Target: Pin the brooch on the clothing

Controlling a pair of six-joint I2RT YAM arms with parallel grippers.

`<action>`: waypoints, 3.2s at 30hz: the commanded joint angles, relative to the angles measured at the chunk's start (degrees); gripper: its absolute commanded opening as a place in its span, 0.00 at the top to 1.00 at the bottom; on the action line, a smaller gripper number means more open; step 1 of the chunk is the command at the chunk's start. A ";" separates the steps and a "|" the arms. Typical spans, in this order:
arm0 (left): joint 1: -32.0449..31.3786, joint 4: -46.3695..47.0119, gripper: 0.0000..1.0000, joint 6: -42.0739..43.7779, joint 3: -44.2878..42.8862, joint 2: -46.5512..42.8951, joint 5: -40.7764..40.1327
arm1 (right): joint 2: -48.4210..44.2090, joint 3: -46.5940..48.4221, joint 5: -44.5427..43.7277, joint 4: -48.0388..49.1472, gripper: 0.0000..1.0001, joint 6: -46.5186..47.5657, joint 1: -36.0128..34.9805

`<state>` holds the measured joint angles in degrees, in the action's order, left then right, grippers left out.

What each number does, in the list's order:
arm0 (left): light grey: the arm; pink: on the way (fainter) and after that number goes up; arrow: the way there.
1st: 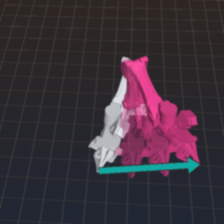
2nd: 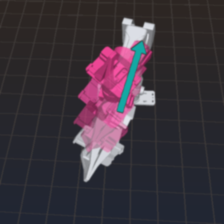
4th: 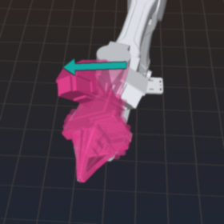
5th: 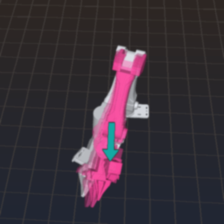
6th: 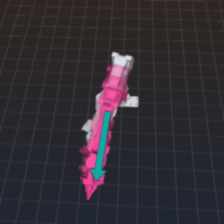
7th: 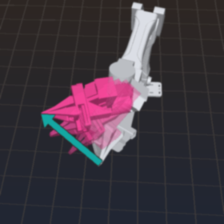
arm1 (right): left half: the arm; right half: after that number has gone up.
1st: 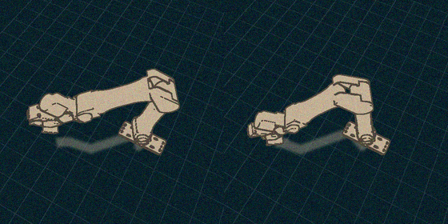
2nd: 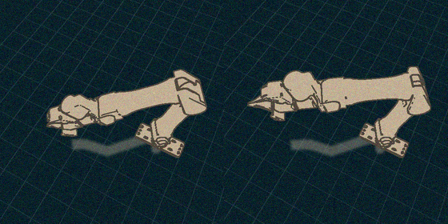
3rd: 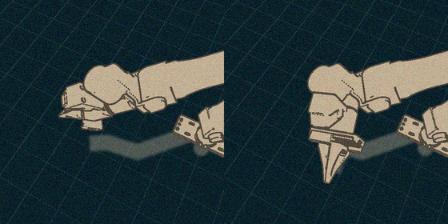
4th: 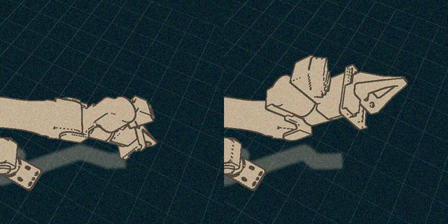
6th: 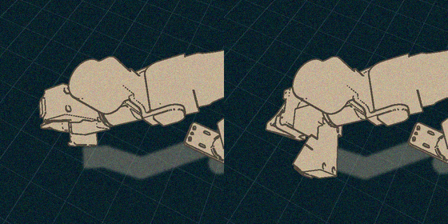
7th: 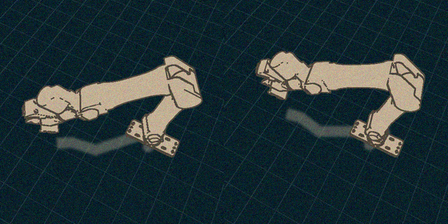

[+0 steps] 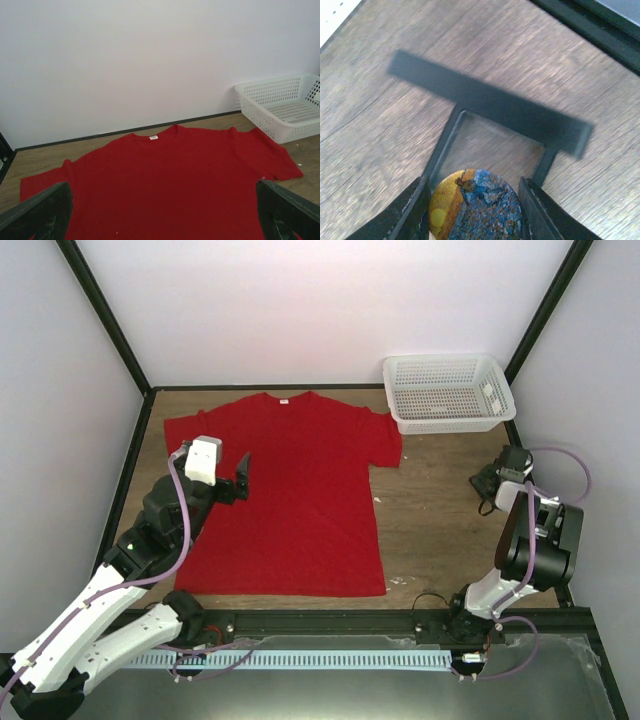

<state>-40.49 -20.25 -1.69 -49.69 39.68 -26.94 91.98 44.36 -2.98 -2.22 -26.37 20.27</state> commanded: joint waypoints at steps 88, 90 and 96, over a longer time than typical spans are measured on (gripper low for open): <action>8.72 16.63 1.00 -36.77 2.43 49.50 69.79 | -14.33 -17.33 20.29 27.78 0.23 22.55 -60.68; 9.93 18.02 1.00 -39.41 5.01 46.17 69.96 | -17.40 -17.10 18.87 25.36 0.01 23.31 -60.89; 13.42 17.27 1.00 -48.54 11.85 36.38 66.84 | -25.14 -19.84 19.97 28.15 0.00 26.44 -62.76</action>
<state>-28.67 -3.97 -43.03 -40.64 81.12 41.67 70.85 26.96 17.41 23.57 -3.31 -40.34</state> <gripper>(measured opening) 0.029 0.999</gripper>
